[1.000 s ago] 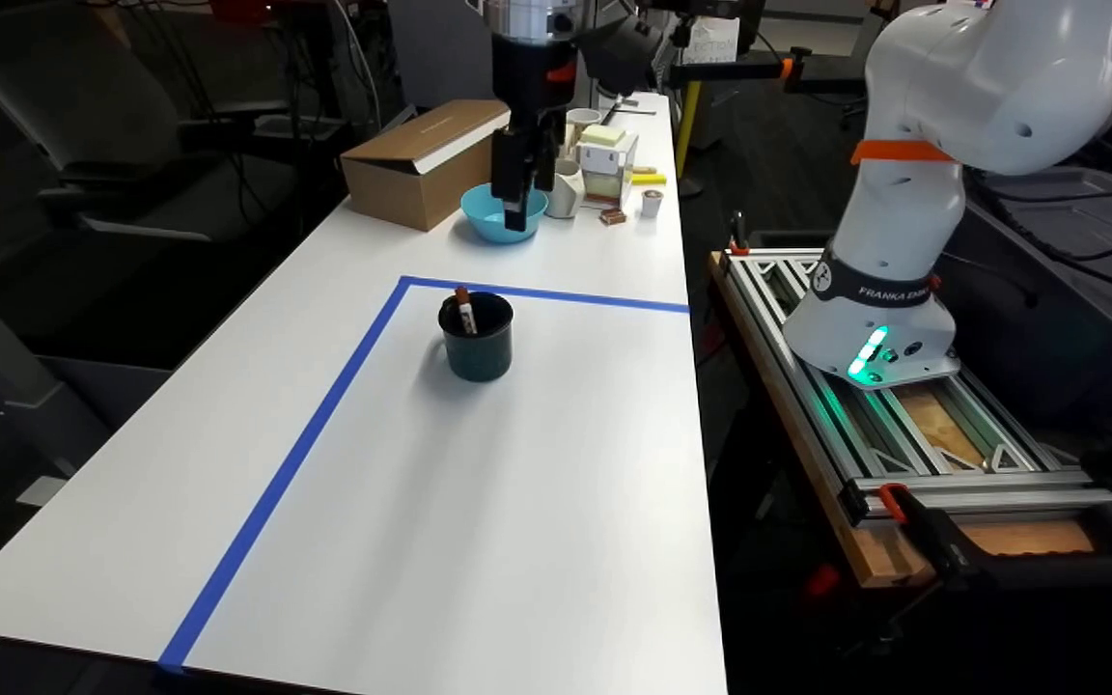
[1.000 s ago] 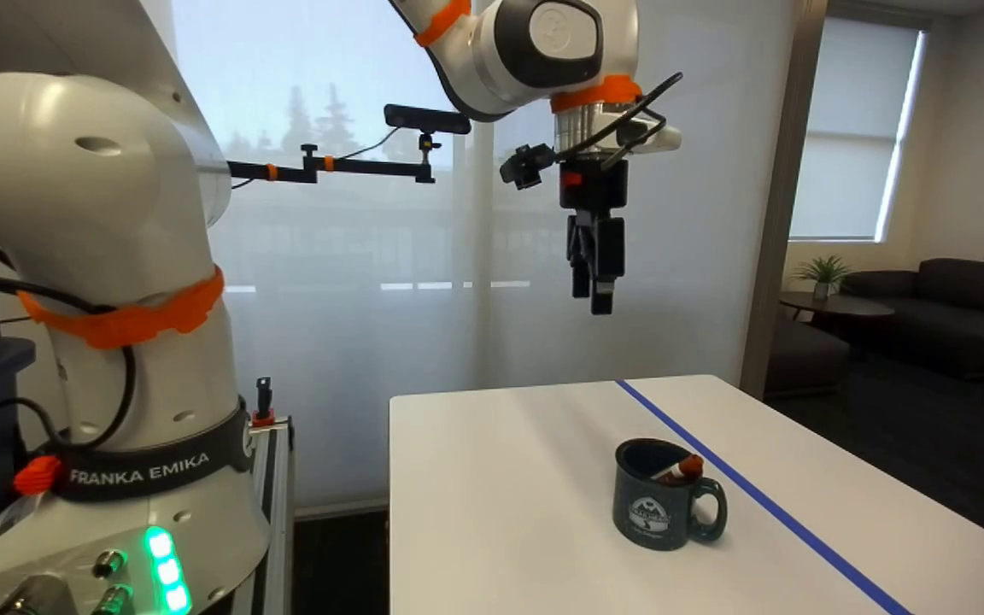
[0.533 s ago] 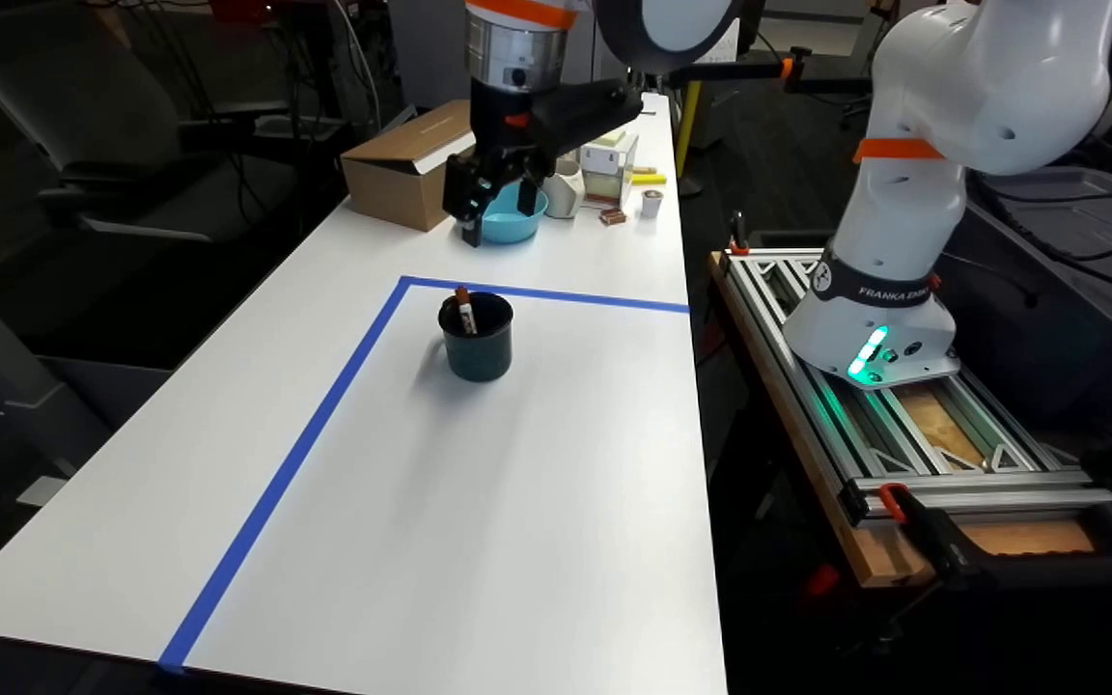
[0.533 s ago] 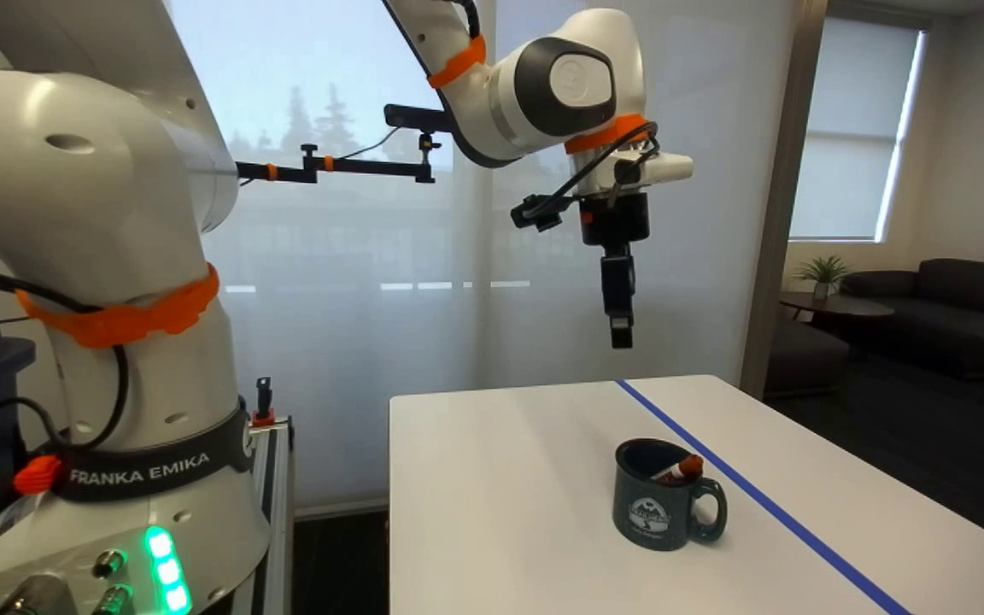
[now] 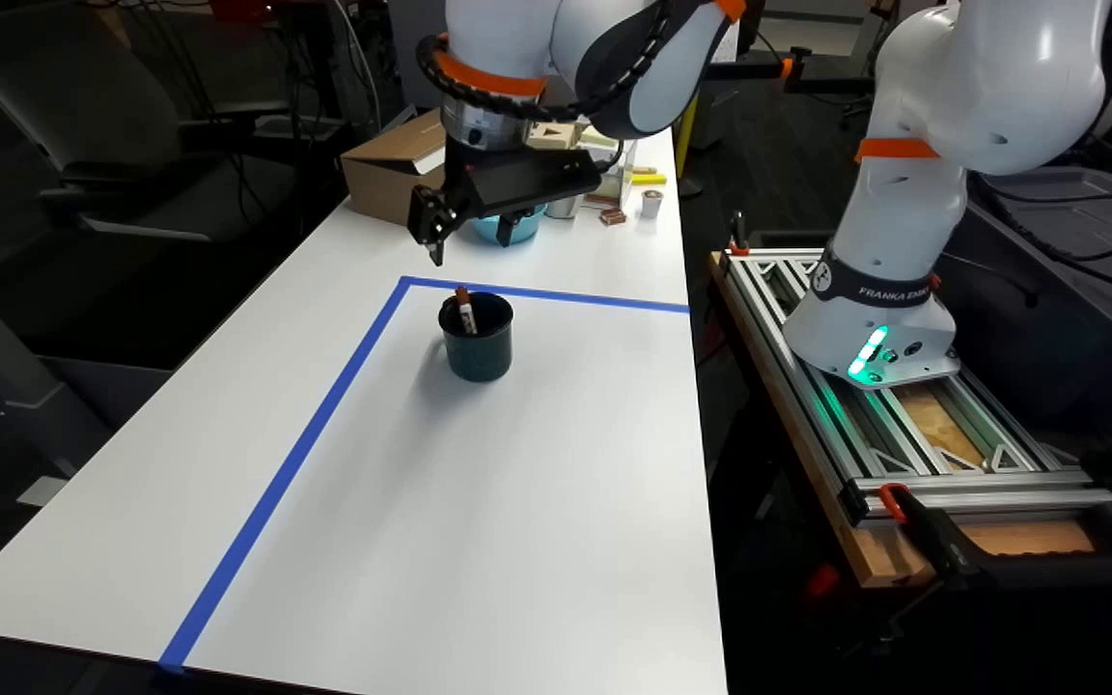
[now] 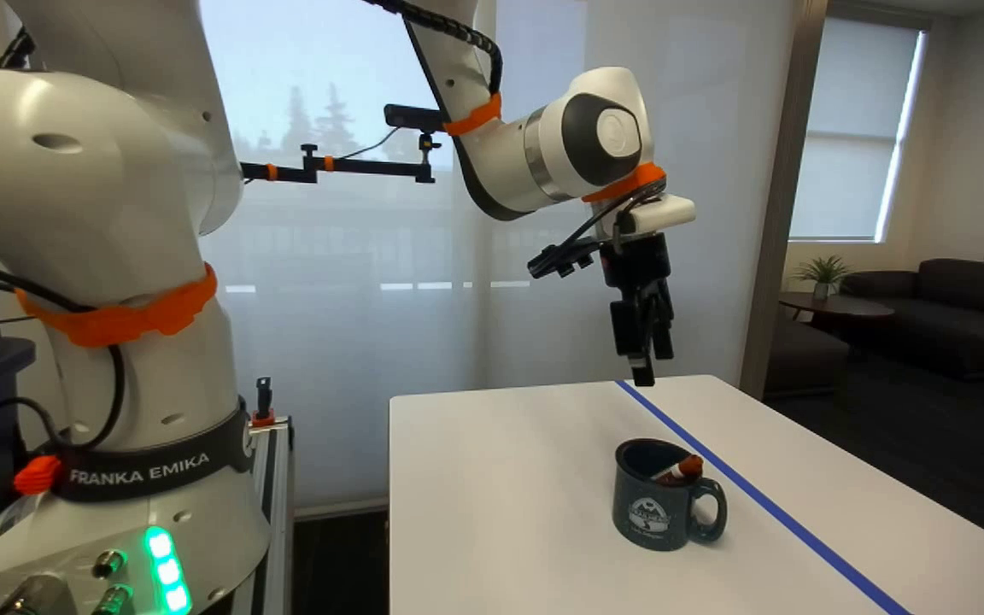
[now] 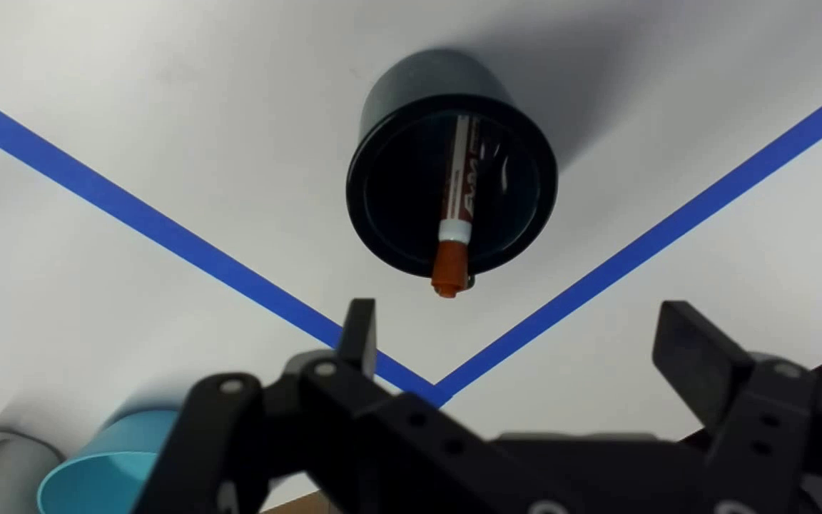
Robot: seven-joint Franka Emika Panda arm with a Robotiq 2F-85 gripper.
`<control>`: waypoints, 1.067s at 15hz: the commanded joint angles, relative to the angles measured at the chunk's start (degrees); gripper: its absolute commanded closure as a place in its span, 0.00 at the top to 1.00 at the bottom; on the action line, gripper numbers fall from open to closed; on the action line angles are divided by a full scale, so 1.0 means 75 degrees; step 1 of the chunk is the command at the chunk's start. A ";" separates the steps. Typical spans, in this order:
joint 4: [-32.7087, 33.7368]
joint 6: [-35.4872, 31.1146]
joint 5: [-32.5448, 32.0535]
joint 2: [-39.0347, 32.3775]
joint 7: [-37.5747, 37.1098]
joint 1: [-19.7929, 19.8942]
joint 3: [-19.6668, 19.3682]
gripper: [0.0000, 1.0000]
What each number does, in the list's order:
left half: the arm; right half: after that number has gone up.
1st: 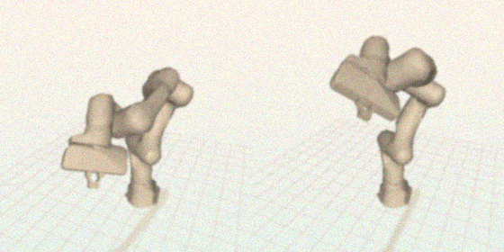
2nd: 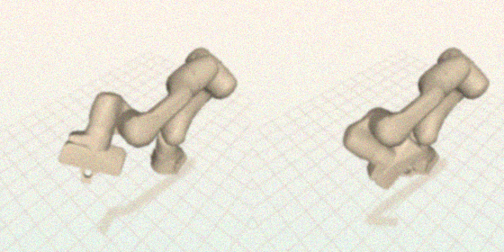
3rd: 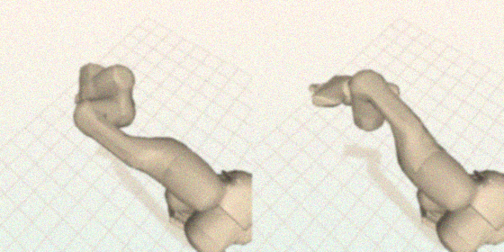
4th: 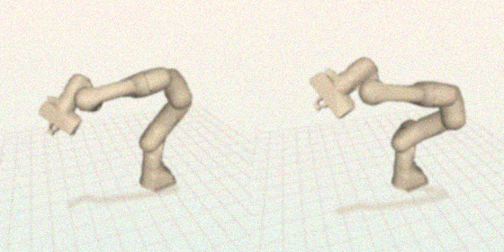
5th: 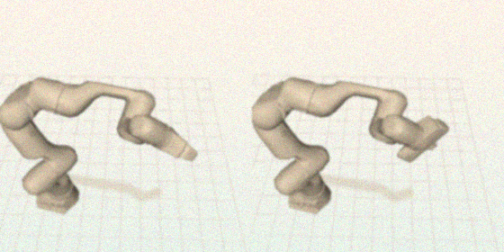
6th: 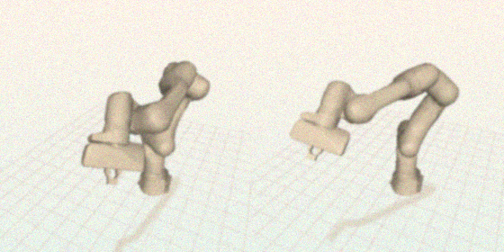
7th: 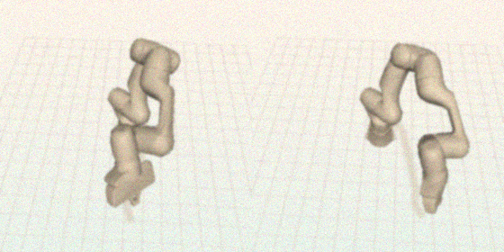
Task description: Put the marker on the table
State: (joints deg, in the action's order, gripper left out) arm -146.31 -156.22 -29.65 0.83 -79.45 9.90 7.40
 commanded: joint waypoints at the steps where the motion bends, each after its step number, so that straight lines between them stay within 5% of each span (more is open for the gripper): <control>1: 0.0611 0.0066 -0.1534 -0.0580 -0.2034 0.0085 -0.0084 1.00; 7: 0.1257 0.0551 -0.3554 -0.1565 -0.4565 -0.0154 -0.0346 1.00; 16: 0.1740 0.1007 -0.4008 -0.2597 -0.5661 -0.0334 -0.0394 1.00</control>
State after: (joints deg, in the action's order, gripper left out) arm -135.13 -150.22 -57.53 -16.76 -118.25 8.76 5.03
